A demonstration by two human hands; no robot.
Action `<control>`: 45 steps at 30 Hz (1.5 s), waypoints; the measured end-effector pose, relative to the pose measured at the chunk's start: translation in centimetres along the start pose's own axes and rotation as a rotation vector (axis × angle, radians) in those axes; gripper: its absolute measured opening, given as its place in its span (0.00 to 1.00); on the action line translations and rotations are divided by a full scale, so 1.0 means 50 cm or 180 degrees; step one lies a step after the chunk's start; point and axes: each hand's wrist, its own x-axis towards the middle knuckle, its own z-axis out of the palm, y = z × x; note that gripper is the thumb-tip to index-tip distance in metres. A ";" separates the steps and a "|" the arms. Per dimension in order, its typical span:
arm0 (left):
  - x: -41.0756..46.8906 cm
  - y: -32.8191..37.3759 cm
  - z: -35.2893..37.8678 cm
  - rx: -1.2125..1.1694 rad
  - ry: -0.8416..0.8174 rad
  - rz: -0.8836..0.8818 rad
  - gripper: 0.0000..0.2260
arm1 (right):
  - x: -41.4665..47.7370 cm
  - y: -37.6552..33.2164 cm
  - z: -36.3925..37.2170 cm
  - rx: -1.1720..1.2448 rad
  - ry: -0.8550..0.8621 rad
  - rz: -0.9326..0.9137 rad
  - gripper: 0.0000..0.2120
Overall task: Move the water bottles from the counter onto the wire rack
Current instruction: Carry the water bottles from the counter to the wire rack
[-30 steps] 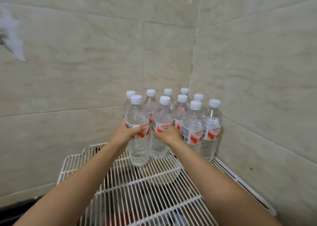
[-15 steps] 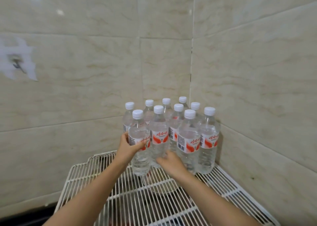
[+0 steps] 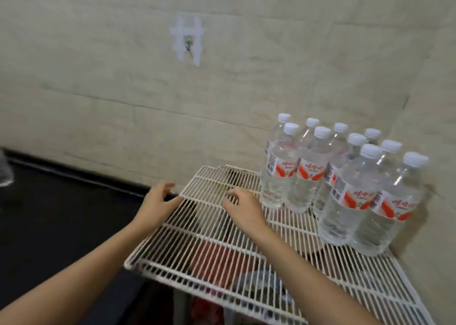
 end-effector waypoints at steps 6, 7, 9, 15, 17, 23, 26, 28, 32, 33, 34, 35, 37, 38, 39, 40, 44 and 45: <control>-0.168 -0.121 -0.232 0.0335 0.1021 -0.0563 0.17 | -0.041 -0.168 0.170 0.0247 -0.0708 -0.0823 0.17; -0.196 -0.133 -0.274 0.0353 0.1191 -0.0632 0.16 | -0.050 -0.196 0.200 0.0275 -0.0844 -0.0925 0.17; -0.253 -0.162 -0.361 0.0397 0.1562 -0.0761 0.15 | -0.067 -0.255 0.259 0.0291 -0.1031 -0.1106 0.17; -0.418 -0.258 -0.594 0.0298 0.2368 -0.1029 0.13 | -0.128 -0.439 0.439 0.0235 -0.1442 -0.1544 0.16; -0.484 -0.302 -0.668 0.0272 0.2588 -0.1153 0.12 | -0.160 -0.505 0.512 0.0183 -0.1557 -0.1656 0.16; -0.641 -0.432 -0.915 0.0208 0.3058 -0.1285 0.11 | -0.242 -0.709 0.734 0.0055 -0.1885 -0.1917 0.16; -0.669 -0.477 -1.028 0.0214 0.3148 -0.1295 0.10 | -0.264 -0.801 0.814 0.0042 -0.1866 -0.1867 0.16; -0.668 -0.501 -1.081 0.0157 0.3127 -0.1217 0.11 | -0.266 -0.846 0.859 0.0061 -0.1867 -0.1775 0.17; -0.641 -0.550 -1.144 -0.0009 0.3030 -0.1187 0.11 | -0.254 -0.898 0.932 0.0089 -0.1789 -0.1516 0.17; -0.630 -0.568 -1.158 -0.0059 0.3025 -0.1190 0.11 | -0.248 -0.904 0.949 0.0093 -0.1758 -0.1463 0.16; -0.619 -0.586 -1.170 -0.0098 0.3011 -0.1210 0.11 | -0.241 -0.909 0.967 0.0097 -0.1735 -0.1402 0.15; -0.607 -0.602 -1.181 -0.0124 0.2980 -0.1234 0.11 | -0.232 -0.911 0.986 0.0104 -0.1721 -0.1342 0.15; -0.576 -0.637 -1.203 -0.0184 0.2890 -0.1262 0.10 | -0.204 -0.913 1.027 0.0124 -0.1675 -0.1254 0.14; -0.558 -0.656 -1.217 -0.0208 0.2842 -0.1280 0.10 | -0.184 -0.917 1.050 0.0152 -0.1641 -0.1203 0.14; -0.536 -0.676 -1.233 -0.0211 0.2790 -0.1296 0.10 | -0.161 -0.922 1.075 0.0201 -0.1597 -0.1138 0.14; -0.510 -0.698 -1.252 -0.0206 0.2742 -0.1310 0.10 | -0.135 -0.931 1.100 0.0261 -0.1539 -0.1085 0.14; -0.382 -0.792 -1.355 -0.0073 0.2477 -0.1321 0.08 | -0.005 -0.990 1.213 0.0594 -0.1292 -0.0910 0.13; -0.345 -0.812 -1.387 -0.0032 0.2414 -0.1333 0.06 | 0.031 -1.010 1.242 0.0714 -0.1224 -0.0856 0.13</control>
